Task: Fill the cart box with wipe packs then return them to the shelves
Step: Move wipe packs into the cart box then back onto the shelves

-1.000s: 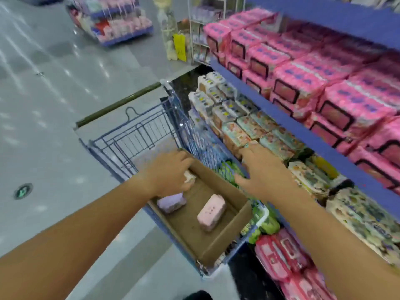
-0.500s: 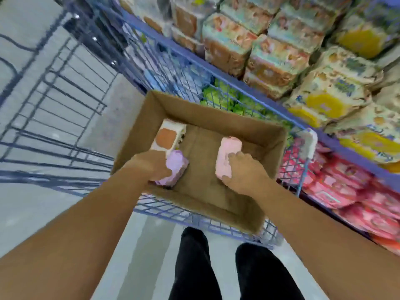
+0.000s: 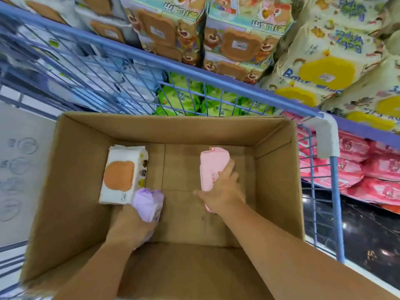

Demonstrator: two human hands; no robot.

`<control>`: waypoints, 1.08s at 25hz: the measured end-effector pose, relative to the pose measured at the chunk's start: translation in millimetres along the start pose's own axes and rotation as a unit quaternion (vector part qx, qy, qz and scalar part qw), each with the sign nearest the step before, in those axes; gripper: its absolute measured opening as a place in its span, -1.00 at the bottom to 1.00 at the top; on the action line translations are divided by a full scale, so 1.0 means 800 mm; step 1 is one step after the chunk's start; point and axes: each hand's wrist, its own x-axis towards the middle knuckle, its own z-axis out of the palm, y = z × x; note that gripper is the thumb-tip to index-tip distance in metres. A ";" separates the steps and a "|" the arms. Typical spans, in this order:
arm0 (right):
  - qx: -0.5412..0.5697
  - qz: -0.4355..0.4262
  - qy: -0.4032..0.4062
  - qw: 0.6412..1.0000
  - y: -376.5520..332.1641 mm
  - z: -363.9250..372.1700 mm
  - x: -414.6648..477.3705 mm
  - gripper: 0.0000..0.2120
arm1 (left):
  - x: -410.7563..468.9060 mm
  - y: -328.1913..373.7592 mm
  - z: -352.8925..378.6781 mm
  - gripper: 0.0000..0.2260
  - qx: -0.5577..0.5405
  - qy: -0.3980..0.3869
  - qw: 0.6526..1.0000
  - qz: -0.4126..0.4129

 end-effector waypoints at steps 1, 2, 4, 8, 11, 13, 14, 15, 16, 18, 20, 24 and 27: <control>0.003 0.000 0.015 1.000 0.000 0.008 0.005 0.28 | -0.007 -0.006 0.001 -0.39 -0.028 0.024 0.999 -0.007; 0.018 -0.005 0.028 0.999 0.002 0.011 0.009 0.22 | -0.005 -0.002 0.009 -0.44 -0.053 0.040 0.998 0.003; 0.126 -0.015 0.026 0.992 0.008 0.002 0.016 0.03 | -0.004 0.000 0.003 -0.56 -0.079 0.043 0.995 0.037; 0.444 0.039 -0.126 0.886 0.019 -0.036 0.007 -0.26 | -0.010 0.024 -0.020 -0.76 -0.230 -0.004 0.973 0.032; 0.548 0.040 -0.219 0.807 0.017 -0.056 -0.021 -0.46 | -0.027 0.053 -0.034 -0.69 -0.336 -0.044 0.938 0.072; 0.574 0.015 -0.248 0.780 0.017 -0.070 -0.042 -0.52 | -0.043 0.071 -0.056 -0.66 -0.391 -0.043 0.916 0.084; 0.581 0.002 -0.261 0.771 0.019 -0.080 -0.054 -0.52 | -0.052 0.079 -0.070 -0.67 -0.416 -0.042 0.904 0.088; 0.585 -0.011 -0.275 0.763 0.022 -0.092 -0.067 -0.50 | -0.064 0.083 -0.085 -0.70 -0.439 -0.042 0.892 0.100; 0.585 -0.024 -0.283 0.760 0.024 -0.104 -0.081 -0.44 | -0.079 0.088 -0.101 -0.75 -0.453 -0.042 0.883 0.119; 0.570 -0.059 -0.292 0.766 0.027 -0.136 -0.114 -0.33 | -0.119 0.092 -0.133 -0.73 -0.465 -0.051 0.871 0.151; 0.551 -0.099 -0.293 0.775 0.027 -0.174 -0.150 -0.27 | -0.167 0.094 -0.166 -0.53 -0.473 -0.057 0.861 0.176; 0.540 -0.179 -0.251 0.783 0.031 -0.282 -0.246 -0.34 | -0.276 0.120 -0.221 -0.34 -0.480 -0.070 0.843 0.234; 0.541 -0.224 -0.195 0.787 0.042 -0.360 -0.318 -0.37 | -0.351 0.158 -0.254 -0.49 -0.492 -0.073 0.815 0.297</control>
